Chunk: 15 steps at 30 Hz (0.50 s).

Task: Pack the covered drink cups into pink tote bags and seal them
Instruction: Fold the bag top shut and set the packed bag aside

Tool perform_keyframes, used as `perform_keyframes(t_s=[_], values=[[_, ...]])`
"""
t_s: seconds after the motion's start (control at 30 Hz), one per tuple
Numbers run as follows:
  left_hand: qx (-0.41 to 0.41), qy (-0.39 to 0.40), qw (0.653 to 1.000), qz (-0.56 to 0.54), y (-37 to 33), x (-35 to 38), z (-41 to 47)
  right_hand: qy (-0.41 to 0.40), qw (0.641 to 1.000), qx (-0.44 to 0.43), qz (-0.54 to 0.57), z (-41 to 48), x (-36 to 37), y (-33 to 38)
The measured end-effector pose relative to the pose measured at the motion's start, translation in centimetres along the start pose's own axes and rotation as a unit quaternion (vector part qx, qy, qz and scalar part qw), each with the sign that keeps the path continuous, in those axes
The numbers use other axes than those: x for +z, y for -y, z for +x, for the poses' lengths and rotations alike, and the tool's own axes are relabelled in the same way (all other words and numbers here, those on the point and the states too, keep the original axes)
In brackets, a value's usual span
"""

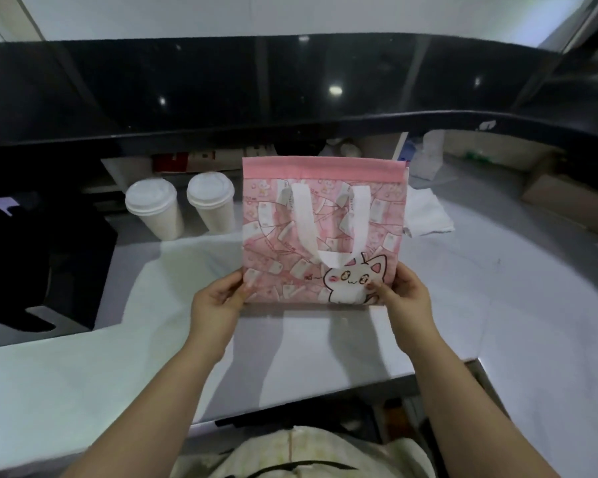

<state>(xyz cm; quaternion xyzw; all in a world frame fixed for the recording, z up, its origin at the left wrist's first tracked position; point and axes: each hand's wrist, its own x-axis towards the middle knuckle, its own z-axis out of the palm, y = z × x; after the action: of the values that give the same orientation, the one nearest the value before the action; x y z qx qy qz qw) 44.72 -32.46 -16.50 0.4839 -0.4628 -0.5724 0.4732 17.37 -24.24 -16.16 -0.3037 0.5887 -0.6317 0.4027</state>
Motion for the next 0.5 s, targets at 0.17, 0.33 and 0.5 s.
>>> perform_keyframes(t_s=[0.17,0.33,0.5], values=[[0.006,0.059,0.998,-0.007,-2.6,-1.7,-0.4,-0.107,0.993,-0.04,0.025,-4.7,2.1,1.9],[0.016,0.143,0.989,-0.017,-4.3,-0.2,-0.6,-0.262,0.957,-0.115,0.047,-9.4,1.7,5.4],[0.013,0.229,0.973,-0.036,-6.0,5.3,-2.2,-0.356,0.923,-0.148,0.019,-14.4,-0.8,8.9]])
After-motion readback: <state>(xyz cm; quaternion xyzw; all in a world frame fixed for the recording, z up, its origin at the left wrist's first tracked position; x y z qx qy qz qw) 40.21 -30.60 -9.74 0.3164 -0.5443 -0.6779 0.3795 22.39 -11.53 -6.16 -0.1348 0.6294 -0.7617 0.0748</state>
